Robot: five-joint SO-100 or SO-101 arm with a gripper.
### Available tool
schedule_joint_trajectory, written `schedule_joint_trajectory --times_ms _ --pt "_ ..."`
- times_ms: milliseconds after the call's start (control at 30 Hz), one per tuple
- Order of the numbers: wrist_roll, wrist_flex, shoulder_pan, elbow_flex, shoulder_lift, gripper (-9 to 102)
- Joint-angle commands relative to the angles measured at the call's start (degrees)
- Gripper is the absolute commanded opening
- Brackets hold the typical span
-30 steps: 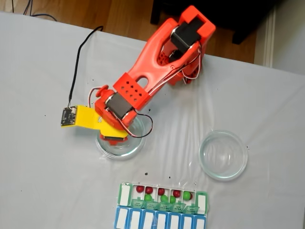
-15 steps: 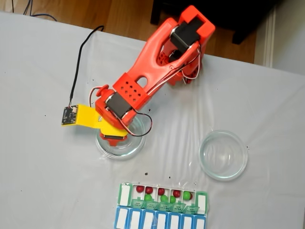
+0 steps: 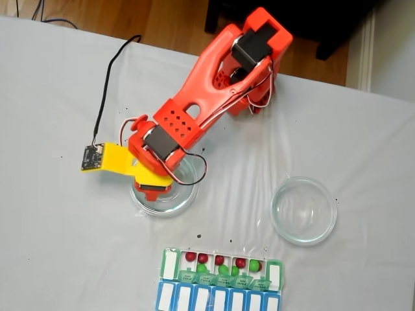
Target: Sort medicines into box.
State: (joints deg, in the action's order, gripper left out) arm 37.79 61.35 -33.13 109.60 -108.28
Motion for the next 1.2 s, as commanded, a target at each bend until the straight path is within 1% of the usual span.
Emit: schedule_joint_trajectory --times_ms 0,367,667,933,1167 --pt "-0.5 -1.1 1.0 -0.8 -0.4 23" --pt "-0.8 -0.6 1.7 -1.7 1.5 23" --pt "0.8 1.0 1.9 -2.5 2.8 27" --pt "0.4 0.6 2.1 -2.9 3.7 28" --pt "-0.4 -1.7 2.5 -1.8 3.5 28"
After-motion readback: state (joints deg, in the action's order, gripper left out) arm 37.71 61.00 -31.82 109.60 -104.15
